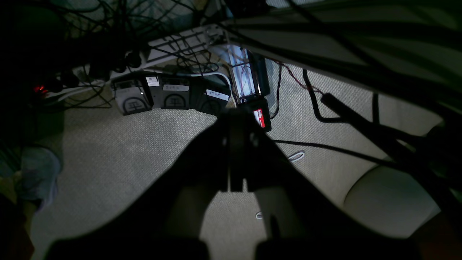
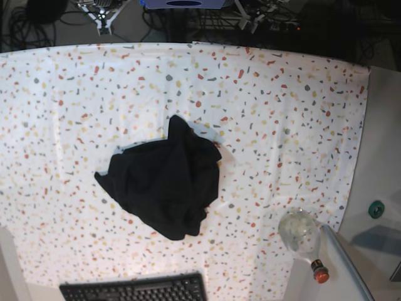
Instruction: Layout the t-shirt on the table in an organized manner, then fold the t-shirt properly
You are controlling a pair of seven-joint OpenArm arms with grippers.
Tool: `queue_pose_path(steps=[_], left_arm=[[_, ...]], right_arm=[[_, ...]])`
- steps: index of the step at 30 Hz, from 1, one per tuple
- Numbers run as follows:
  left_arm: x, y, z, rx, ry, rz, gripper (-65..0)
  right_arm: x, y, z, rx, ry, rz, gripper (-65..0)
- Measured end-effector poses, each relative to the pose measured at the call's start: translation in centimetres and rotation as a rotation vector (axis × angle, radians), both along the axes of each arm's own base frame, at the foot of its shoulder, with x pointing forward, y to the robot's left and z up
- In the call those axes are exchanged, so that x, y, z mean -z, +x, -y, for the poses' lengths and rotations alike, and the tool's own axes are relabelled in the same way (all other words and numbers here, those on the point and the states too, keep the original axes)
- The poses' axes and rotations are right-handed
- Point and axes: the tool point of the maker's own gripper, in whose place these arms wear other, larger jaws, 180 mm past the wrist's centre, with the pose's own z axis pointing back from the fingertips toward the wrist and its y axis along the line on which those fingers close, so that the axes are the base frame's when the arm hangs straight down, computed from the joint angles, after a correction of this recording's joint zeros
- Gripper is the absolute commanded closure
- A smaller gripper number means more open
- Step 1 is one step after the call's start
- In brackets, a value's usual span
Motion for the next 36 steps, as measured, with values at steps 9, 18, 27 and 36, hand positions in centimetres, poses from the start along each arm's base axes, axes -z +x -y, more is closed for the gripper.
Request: queue_pose_path(steps=[9, 18, 27, 36], left_arm=[[0.0, -0.5, 0.0, 0.000, 0.000, -0.008, 0.0], [0.0, -0.5, 0.0, 0.000, 0.000, -0.008, -22.5], [-0.1, -1.3, 0.3, -0.001, -0.009, -0.009, -44.8], [-0.2, -1.3, 0.6, 0.001, -0.013, -0.002, 0.0]], right_arm=[[-0.2, -0.9, -0.6, 0.001, 0.013, 0.037, 0.0], [-0.2, -0.7, -0.5, 0.001, 0.012, 0.043, 0.0], [-0.2, -0.7, -0.5, 0.001, 0.012, 0.043, 0.0], [-0.2, -0.7, -0.5, 0.001, 0.012, 0.042, 0.0]])
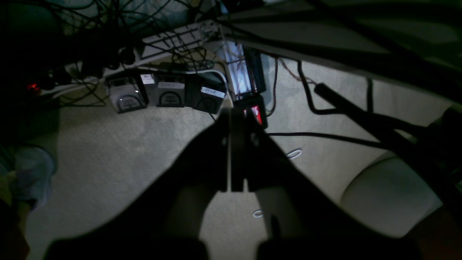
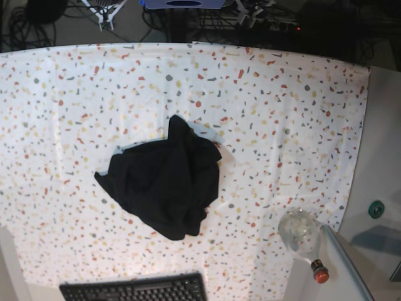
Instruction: Layout the t-shirt on the table in an organized manner, then fold the t-shirt properly
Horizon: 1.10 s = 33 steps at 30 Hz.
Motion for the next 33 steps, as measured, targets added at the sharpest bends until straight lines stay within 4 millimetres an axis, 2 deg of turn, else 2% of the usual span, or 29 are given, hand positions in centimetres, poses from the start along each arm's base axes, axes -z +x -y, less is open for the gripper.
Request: queue_pose_path(steps=[3, 7, 10, 12, 14, 16, 20, 21, 23, 26, 29, 31, 33], left_arm=[[0.0, -0.1, -0.5, 0.001, 0.008, -0.001, 0.0], [-0.2, -0.7, -1.1, 0.002, 0.014, 0.006, 0.0], [-1.0, -1.8, -0.9, 0.018, -0.014, 0.037, 0.0], [-2.0, -2.6, -1.6, 0.040, -0.020, 0.063, 0.0], [-3.2, -3.0, -2.8, 0.073, -0.019, 0.102, 0.0], [-4.5, -3.1, -3.7, 0.098, -0.013, 0.139, 0.0], [-6.7, -3.6, -3.0, 0.124, -0.055, 0.185, 0.0], [-7.2, -4.0, -2.7, 0.129, -0.072, 0.189, 0.0], [-8.1, -4.3, -3.3, 0.117, -0.064, 0.196, 0.0], [-10.7, -2.4, -6.9, 0.012, 0.012, 0.304, 0.0], [-15.4, 1.2, -9.7, -0.052, 0.052, 0.509, 0.0], [-18.4, 2.9, -10.0, -0.056, 0.053, 0.607, 0.0], [-21.3, 4.8, -9.4, -0.050, 0.036, 0.692, 0.0]], right_arm=[[-0.1, -0.1, -0.2, 0.006, 0.006, 0.019, 0.0], [-0.7, 0.0, 0.1, 0.128, 0.005, 0.107, 0.0], [-1.1, -1.1, 1.7, 0.167, -0.016, 0.103, 0.0], [-1.6, -1.5, 3.3, 0.176, -0.033, 0.112, 0.0], [-2.3, -2.2, 4.6, 0.189, -0.043, 0.118, 0.0], [-3.3, -2.9, 5.0, 0.208, -0.040, 0.130, 0.0], [-5.8, -4.7, 5.5, 0.270, -0.039, 0.134, 0.0], [-6.5, -4.7, 6.0, 0.285, -0.046, 0.142, 0.0], [-8.0, -3.8, 7.3, 0.297, -0.064, 0.182, 0.0], [-10.8, -1.4, 8.6, 0.303, -0.078, 0.280, 0.0], [-13.8, 0.5, 9.0, 0.298, -0.075, 0.350, 0.0], [-15.8, 1.7, 9.3, 0.288, -0.079, 0.365, 0.0], [-18.3, 4.5, 10.2, 0.283, -0.093, 0.406, 0.0]])
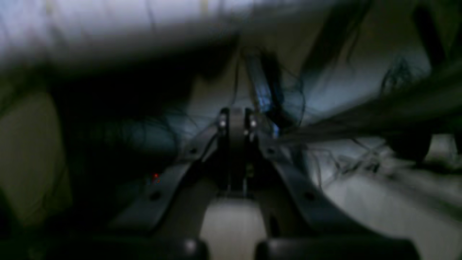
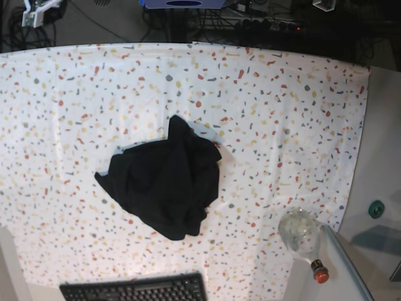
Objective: Layout the t-shirt on the table in an organized manner, then fold the t-shirt properly
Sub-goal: 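Lower the right gripper onto the crumpled black t-shirt and grasp it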
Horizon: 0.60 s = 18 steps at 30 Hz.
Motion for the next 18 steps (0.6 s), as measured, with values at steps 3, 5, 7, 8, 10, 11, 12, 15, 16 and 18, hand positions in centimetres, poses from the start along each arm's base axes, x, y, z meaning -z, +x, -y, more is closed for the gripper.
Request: queue_pose_path(steps=[3, 5, 7, 8, 10, 11, 12, 15, 16, 18], left_arm=[[-4.3, 3.6, 0.5, -0.053, -0.065, 0.135, 0.0], [-6.6, 5.8, 0.6, -0.102, -0.123, 0.205, 0.0], [-7.0, 7.2, 0.4, -0.121, -0.143, 0.187, 0.0], [-7.0, 8.0, 0.1, -0.140, -0.145, 0.183, 0.0], [-7.0, 9.8, -0.9, -0.173, -0.141, 0.185, 0.0], [-7.2, 10.7, -1.6, -0.190, -0.136, 0.195, 0.0], [-7.7, 11.4, -2.4, -0.206, -0.129, 0.212, 0.0], [-8.1, 11.5, -5.3, -0.259, -0.070, 0.203, 0.0], [-8.3, 11.4, -6.4, -0.276, -0.045, 0.206, 0.0], [-9.0, 11.6, -7.9, -0.303, -0.017, 0.228, 0.0]], right_arm=[[-4.0, 5.7, 0.9, -0.030, -0.035, 0.093, 0.0], [-6.5, 9.5, -0.1, -0.069, -0.034, 0.156, 0.0], [-8.4, 13.2, -1.6, -0.144, -0.063, 0.187, 0.0], [-9.2, 15.5, -2.7, -0.183, -0.067, 0.222, 0.0], [-10.3, 20.2, -4.8, -0.269, -0.113, 0.247, 0.0], [-11.2, 22.8, -6.4, -0.321, -0.126, 0.272, 0.0], [-12.4, 25.0, -8.5, -0.378, -0.132, 0.305, 0.0], [-14.6, 29.3, -13.4, -0.413, -0.156, 0.328, -13.2], [-15.2, 30.9, -15.0, -0.424, -0.167, 0.348, -21.6], [-14.8, 33.7, -18.3, -0.488, -0.163, 0.384, -32.4]])
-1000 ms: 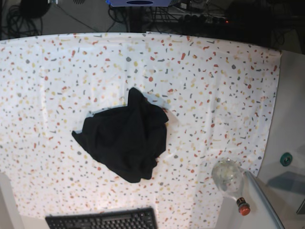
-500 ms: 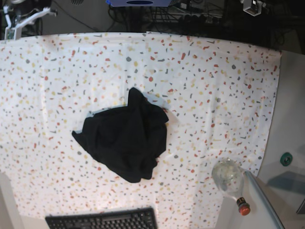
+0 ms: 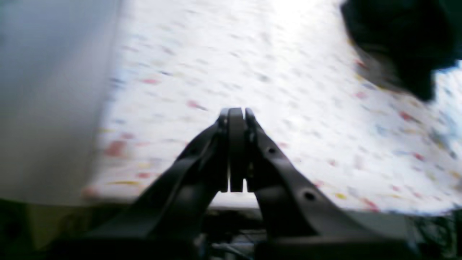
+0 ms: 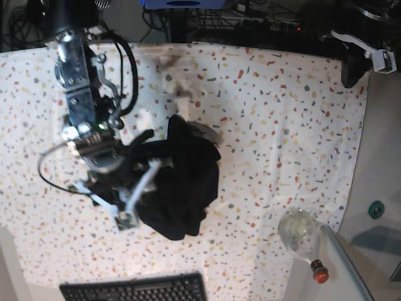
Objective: Layout the t-shirt on the table in an organized manner, then fold the t-shirt properly
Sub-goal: 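Lower the right gripper onto the crumpled black t-shirt and grasp it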
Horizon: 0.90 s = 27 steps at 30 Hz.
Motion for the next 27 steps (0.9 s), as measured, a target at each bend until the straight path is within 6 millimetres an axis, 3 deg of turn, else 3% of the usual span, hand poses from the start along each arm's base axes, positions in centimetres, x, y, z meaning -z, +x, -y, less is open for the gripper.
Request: queue_pose_path(steps=[2, 5, 7, 10, 13, 16, 18, 22, 27], left_arm=[[-0.4, 0.5, -1.2, -0.018, 0.028, 0.000, 0.0], [-0.9, 0.3, -3.2, -0.066, 0.065, -0.020, 0.0], [-0.5, -0.1, -4.3, -0.120, 0.069, -0.049, 0.0], [-0.7, -0.2, -5.9, -0.204, 0.069, -0.051, 0.0], [-0.7, -0.5, -7.1, -0.261, 0.066, -0.074, 0.0], [-0.5, 0.0, -5.9, -0.179, 0.036, -0.096, 0.0], [-0.5, 0.5, -5.7, -0.176, 0.023, -0.090, 0.0], [-0.8, 0.6, -7.0, -0.240, 0.026, -0.087, 0.0], [-0.2, 0.6, -6.6, -0.227, 0.013, -0.121, 0.0]], right_arm=[[1.9, 1.4, -2.1, -0.055, -0.035, -0.037, -33.0], [4.0, 2.0, -4.7, -0.059, -0.029, -0.075, -32.6], [4.0, 3.7, -6.3, -0.055, -0.023, -0.078, -32.6], [2.5, 6.5, -7.8, -0.068, -0.037, -0.030, -32.6], [2.3, 6.7, -8.3, -0.090, -0.072, -0.021, -32.3], [2.2, 6.2, -9.3, -0.109, -0.055, -0.035, -32.4], [1.8, 7.2, -9.5, -0.113, -0.059, -0.019, -32.3], [4.2, 7.7, -8.1, -0.101, -0.121, -0.063, -32.4], [7.5, 7.0, -7.5, -0.106, -0.147, -0.133, -32.6]])
